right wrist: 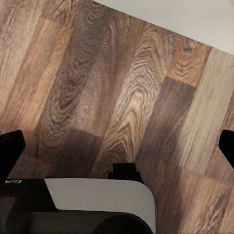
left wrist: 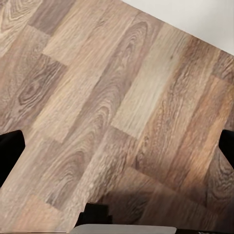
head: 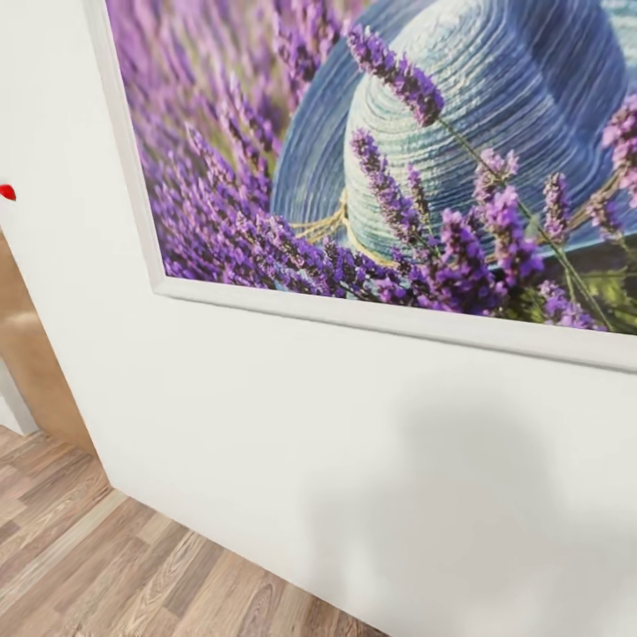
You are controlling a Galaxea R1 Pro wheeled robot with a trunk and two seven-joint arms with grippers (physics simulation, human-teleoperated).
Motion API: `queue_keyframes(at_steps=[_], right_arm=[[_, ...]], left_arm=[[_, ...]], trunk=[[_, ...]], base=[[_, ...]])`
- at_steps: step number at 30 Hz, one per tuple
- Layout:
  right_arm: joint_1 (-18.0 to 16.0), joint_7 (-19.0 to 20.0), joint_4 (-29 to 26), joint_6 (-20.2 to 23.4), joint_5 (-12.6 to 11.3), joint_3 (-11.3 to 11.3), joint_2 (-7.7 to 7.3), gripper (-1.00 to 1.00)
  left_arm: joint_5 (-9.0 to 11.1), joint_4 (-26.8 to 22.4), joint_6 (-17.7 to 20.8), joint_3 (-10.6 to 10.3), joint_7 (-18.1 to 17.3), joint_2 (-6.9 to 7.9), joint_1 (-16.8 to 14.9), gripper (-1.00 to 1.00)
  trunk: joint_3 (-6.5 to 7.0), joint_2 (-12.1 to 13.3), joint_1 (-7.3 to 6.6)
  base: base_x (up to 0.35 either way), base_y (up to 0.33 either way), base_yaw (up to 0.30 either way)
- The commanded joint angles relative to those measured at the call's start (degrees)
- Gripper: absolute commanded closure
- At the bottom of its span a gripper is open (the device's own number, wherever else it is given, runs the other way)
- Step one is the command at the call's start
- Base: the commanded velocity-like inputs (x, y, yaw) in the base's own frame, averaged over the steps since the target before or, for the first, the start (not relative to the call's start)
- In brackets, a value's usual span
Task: In the bedroom, move the book from the bed onto either nightstand, and place the two sandals side by side next to the bed.
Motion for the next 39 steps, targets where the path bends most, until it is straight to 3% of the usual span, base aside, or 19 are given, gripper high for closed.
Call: queue_keyframes(at_steps=[1, 39], right_arm=[[0.0, -0.1, 0.0, -0.2, 0.0, -0.1, 0.01, -1.00], [0.0, -0.1, 0.1, -0.2, 0.0, -0.1, 0.10, -1.00]], left_arm=[[0.4, 0.0, -0.1, 0.1, -0.1, -0.03, 0.0, -1.00], [0.4, 0.0, -0.1, 0.1, -0.1, -0.08, 0.0, -1.00]], trunk=[[-0.05, 0.0, 0.00], [-0.05, 0.0, 0.00]], base=[[0.000, 0.000, 0.292], [0.000, 0.000, 0.292]])
